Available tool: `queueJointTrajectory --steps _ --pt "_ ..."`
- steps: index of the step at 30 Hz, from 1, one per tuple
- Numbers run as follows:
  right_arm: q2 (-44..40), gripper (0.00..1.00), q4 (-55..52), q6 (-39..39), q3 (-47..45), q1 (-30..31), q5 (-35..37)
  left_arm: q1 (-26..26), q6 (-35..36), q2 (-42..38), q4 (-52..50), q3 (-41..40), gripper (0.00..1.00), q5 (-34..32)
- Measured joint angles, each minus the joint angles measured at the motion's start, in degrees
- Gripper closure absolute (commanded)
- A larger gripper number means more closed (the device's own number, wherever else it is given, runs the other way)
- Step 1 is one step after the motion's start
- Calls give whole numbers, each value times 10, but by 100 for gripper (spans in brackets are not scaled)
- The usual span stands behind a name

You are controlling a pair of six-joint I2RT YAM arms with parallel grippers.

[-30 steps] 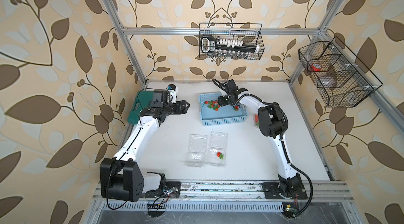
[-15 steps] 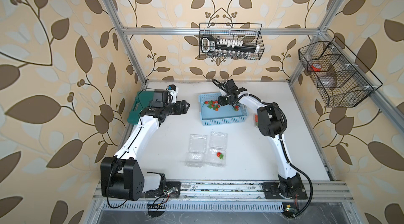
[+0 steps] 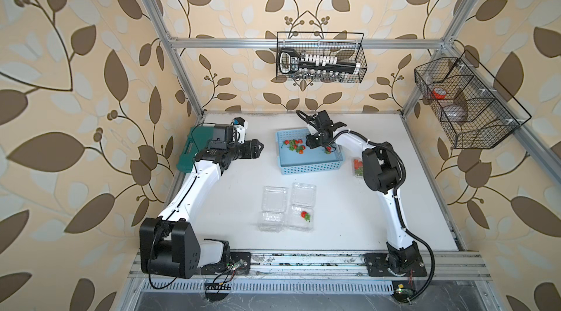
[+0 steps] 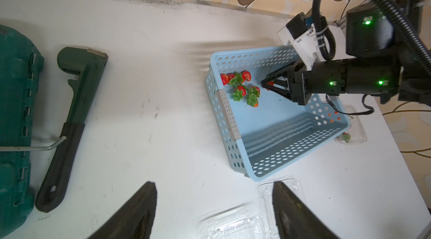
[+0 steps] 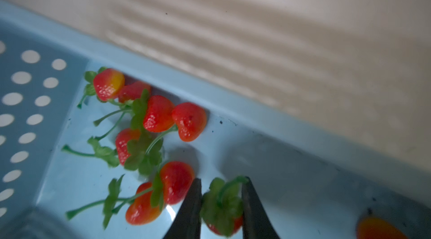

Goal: Pack strawberries into containers
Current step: Pick up the strawberry from the packing box.

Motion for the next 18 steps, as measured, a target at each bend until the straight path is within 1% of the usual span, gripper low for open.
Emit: queueJointTrajectory --steps 5,9,12,14,18 --pt "-113 81 7 2 -75 3 -9 0 0 -2 0 0 20 0" --pt "-232 81 26 11 -173 28 -19 0 0 -3 0 0 21 0" --pt "-327 81 41 25 -264 78 -33 0 0 -4 0 0 21 0" --pt "-378 80 50 38 -323 125 -42 0 0 -5 0 0 20 0" --pt "-427 80 56 72 -419 217 -55 0 0 -5 0 0 21 0"
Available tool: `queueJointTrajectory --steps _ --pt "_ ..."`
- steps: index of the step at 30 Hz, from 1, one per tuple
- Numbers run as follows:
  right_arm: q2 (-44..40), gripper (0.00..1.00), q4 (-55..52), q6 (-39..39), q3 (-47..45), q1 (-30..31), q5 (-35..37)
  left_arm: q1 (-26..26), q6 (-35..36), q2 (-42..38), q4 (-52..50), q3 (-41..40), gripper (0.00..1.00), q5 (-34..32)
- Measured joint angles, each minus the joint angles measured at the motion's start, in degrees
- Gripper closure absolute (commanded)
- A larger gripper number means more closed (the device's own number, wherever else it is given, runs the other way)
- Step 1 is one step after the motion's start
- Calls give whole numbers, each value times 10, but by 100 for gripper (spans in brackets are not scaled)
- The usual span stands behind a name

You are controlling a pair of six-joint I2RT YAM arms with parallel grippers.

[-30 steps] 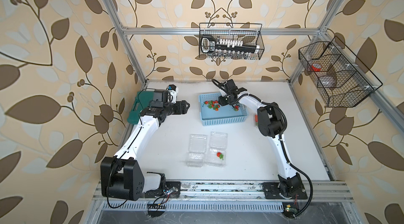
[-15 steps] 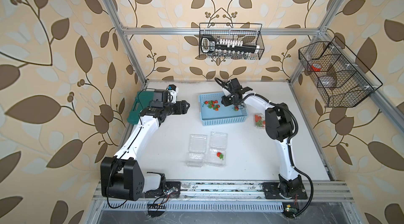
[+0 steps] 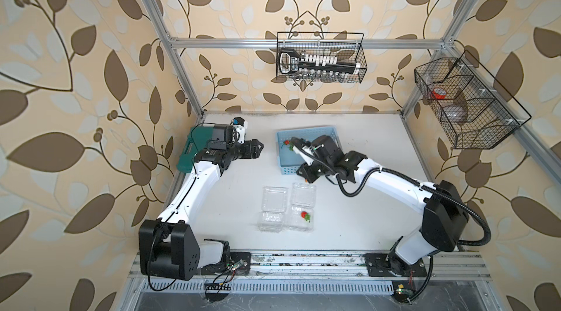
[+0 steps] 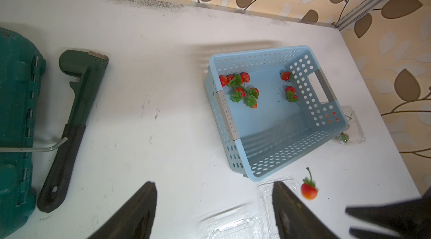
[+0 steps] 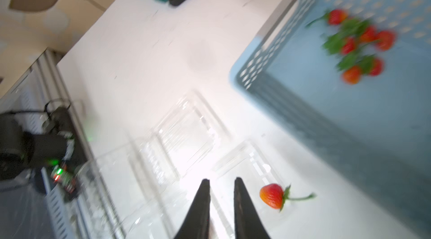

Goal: Pack strawberries into containers
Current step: Pick up the strawberry from the packing box.

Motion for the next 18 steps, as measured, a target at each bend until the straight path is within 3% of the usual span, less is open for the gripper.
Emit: queueJointTrajectory --steps 4,12,18 --pt "-3 80 -19 29 -67 50 10 0 0 0 0 0 20 0" --pt "-30 69 -42 47 -71 -12 51 0 0 0 0 0 20 0" --pt "5 60 -66 15 -12 -14 58 0 0 0 0 0 21 0"
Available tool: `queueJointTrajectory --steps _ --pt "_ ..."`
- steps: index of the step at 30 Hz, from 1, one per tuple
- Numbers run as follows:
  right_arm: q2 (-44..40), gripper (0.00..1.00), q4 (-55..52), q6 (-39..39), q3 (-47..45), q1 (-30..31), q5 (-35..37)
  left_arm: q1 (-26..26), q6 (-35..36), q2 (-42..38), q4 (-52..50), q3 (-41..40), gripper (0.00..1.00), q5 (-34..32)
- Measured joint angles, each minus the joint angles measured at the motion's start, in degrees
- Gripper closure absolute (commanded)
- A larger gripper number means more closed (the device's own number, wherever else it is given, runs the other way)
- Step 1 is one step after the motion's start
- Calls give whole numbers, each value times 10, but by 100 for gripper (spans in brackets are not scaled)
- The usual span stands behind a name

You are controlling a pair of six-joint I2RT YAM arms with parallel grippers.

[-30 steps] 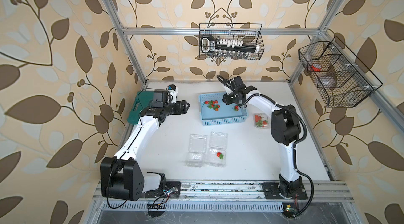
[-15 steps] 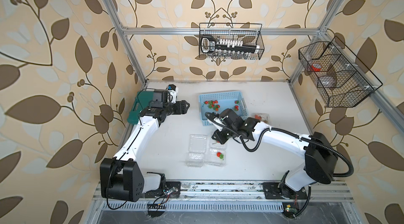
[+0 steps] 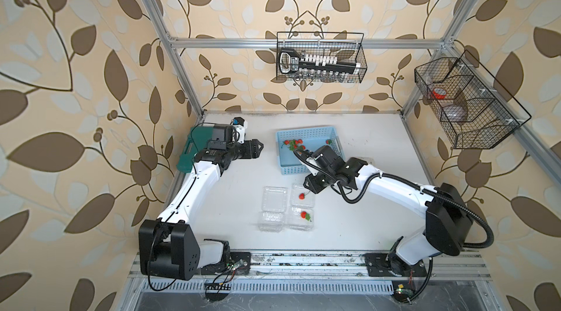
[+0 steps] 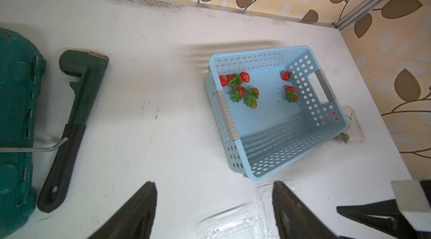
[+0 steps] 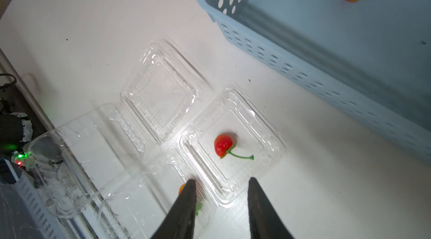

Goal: Pack strawberries into containers
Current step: Pick up the strawberry from the packing box.

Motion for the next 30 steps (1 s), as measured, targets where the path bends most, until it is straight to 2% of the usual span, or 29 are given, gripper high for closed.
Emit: queueJointTrajectory --steps 10,22,30 --pt "86 55 -39 -32 17 22 9 0 0 0 0 0 21 0" --pt "105 52 14 71 2 26 -3 0 0 0 0 0 20 0" --pt "130 54 25 92 2 27 -1 0 0 -2 0 0 21 0"
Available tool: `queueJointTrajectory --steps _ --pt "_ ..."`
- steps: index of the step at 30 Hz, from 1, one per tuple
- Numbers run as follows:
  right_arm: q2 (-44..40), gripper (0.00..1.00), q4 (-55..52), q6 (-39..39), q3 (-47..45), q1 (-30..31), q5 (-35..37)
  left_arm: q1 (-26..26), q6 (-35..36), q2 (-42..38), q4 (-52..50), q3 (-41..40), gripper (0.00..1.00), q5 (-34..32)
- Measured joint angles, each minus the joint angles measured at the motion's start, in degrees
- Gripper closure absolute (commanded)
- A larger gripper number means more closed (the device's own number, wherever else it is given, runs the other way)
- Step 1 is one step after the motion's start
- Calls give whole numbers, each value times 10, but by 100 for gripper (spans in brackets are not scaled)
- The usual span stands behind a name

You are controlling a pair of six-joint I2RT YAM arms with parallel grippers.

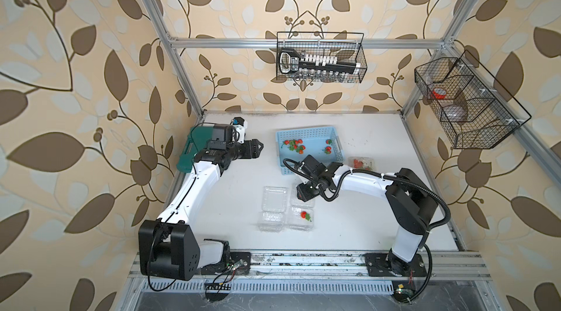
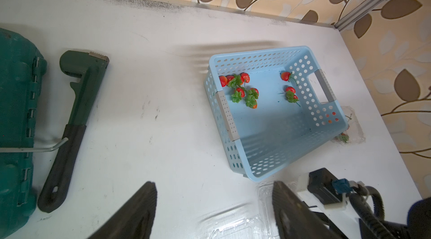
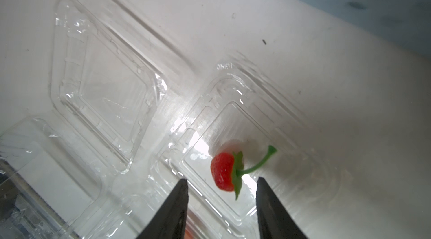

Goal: Pack strawberries into containers
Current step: Pick up the strawberry from the packing box, then place the strawberry in the packing box.

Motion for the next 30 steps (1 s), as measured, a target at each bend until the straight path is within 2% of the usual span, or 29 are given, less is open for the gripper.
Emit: queueJointTrajectory --steps 15,30 --pt "37 60 -2 0 15 27 56 0 0 -1 0 0 21 0" --pt "41 80 -9 3 20 33 74 0 0 -1 0 0 21 0"
